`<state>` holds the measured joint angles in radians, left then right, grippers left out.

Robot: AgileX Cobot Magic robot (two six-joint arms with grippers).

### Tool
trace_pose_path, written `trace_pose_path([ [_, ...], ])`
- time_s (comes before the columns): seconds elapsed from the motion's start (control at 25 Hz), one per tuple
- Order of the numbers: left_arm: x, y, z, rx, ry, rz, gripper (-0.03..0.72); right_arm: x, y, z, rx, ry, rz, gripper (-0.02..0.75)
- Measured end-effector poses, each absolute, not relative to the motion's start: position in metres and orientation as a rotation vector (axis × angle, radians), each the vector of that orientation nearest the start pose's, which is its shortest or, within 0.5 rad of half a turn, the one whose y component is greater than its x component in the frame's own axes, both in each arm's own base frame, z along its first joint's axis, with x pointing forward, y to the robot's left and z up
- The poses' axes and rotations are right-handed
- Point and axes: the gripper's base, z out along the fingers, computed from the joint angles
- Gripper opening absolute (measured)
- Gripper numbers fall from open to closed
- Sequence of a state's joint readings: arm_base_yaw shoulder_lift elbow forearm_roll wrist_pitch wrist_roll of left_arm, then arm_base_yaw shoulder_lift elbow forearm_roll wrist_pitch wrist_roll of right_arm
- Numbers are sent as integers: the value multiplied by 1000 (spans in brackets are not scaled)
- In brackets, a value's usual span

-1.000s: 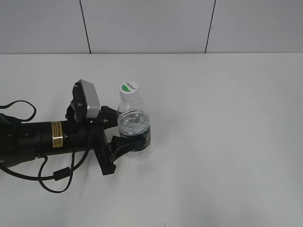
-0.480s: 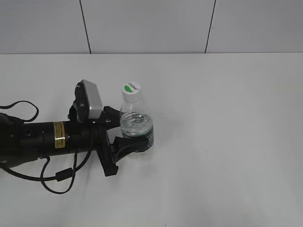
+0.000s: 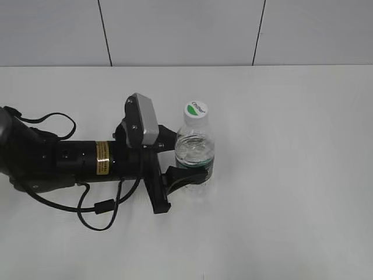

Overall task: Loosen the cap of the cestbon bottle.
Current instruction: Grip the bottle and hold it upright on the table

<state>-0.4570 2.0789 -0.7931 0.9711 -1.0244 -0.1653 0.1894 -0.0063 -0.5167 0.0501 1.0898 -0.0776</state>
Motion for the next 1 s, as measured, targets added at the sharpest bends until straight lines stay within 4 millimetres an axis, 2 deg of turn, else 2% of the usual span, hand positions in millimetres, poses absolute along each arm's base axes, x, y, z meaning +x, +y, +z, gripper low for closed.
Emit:
trace_pose_path([
  [0.28,282,-215,100,1244,1499,-799,412,4,5,280,-286,2122,127,503],
  [0.56,281,-214,83,1221,1584,-841,412,25,9,285,-299,2241,120,503],
  [1.0,280,-215,82,1243,1582,-854,412,86,21,321,-321,2474,113,503],
])
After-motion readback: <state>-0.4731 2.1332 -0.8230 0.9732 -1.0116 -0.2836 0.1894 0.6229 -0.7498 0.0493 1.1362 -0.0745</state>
